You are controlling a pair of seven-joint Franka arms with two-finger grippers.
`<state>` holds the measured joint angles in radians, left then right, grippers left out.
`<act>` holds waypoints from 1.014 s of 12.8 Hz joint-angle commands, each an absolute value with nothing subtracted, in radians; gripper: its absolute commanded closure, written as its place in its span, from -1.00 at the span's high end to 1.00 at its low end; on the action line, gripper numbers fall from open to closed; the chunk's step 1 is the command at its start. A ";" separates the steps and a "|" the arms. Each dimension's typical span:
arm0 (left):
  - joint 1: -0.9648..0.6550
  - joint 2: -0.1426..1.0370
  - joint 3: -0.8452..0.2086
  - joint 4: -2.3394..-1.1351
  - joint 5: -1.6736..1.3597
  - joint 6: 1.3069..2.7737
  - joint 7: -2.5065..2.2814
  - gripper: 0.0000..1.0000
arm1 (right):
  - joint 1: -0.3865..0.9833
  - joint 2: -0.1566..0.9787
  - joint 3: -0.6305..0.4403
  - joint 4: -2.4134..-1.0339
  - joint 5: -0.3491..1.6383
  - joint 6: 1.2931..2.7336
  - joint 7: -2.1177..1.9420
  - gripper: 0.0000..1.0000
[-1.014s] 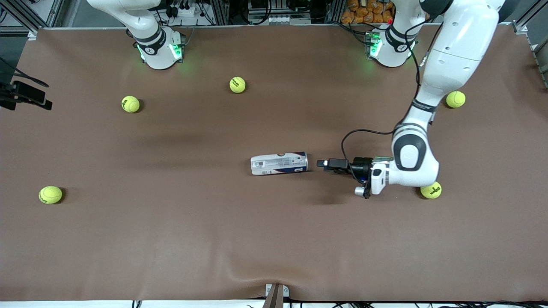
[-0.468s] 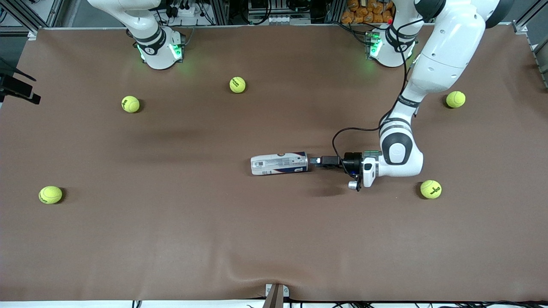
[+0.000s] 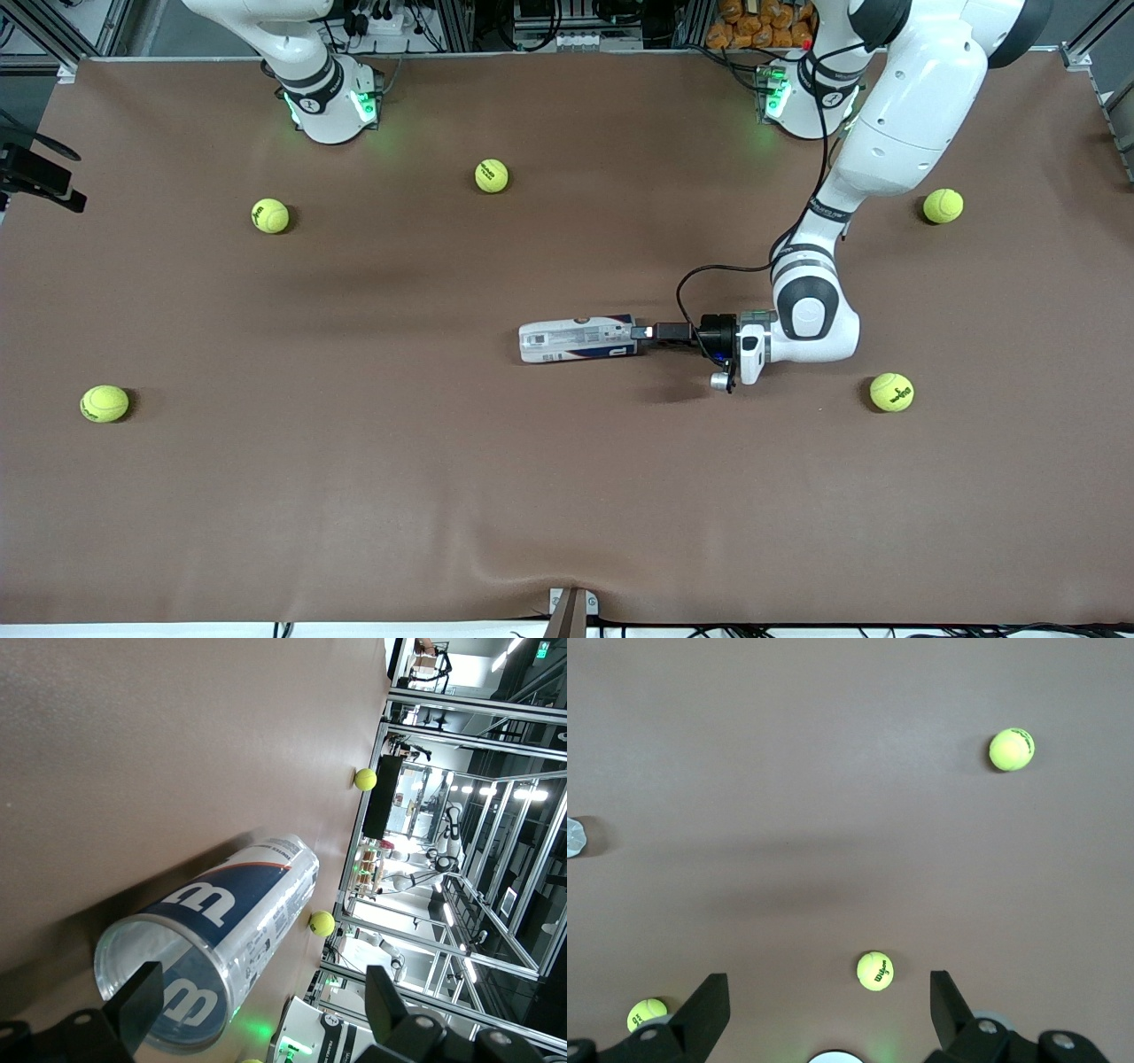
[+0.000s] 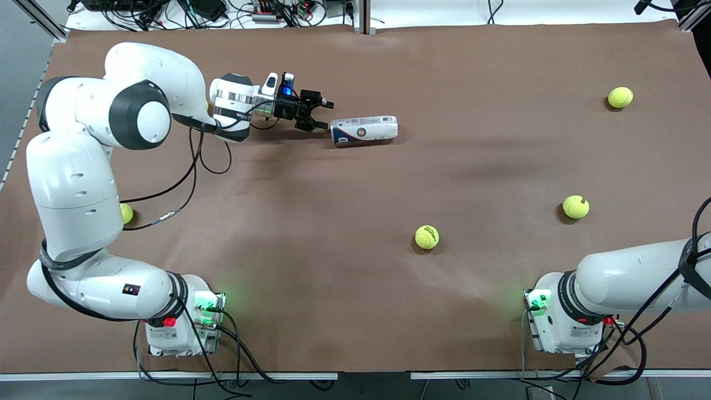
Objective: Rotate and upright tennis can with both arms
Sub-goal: 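Close the left gripper around the can's open end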
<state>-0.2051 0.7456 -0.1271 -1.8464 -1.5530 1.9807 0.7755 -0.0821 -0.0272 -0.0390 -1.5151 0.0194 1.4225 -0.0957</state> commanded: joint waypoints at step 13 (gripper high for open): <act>-0.255 0.759 -0.126 -1.842 -1.652 2.019 0.796 -1.00 | -0.101 -0.052 0.048 -1.546 0.006 1.465 0.014 1.00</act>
<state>-0.2518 0.7562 -0.1250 -1.8462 -1.6273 2.0110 0.7761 -0.1052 -0.0273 0.0446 -1.5166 0.0179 1.4442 0.0011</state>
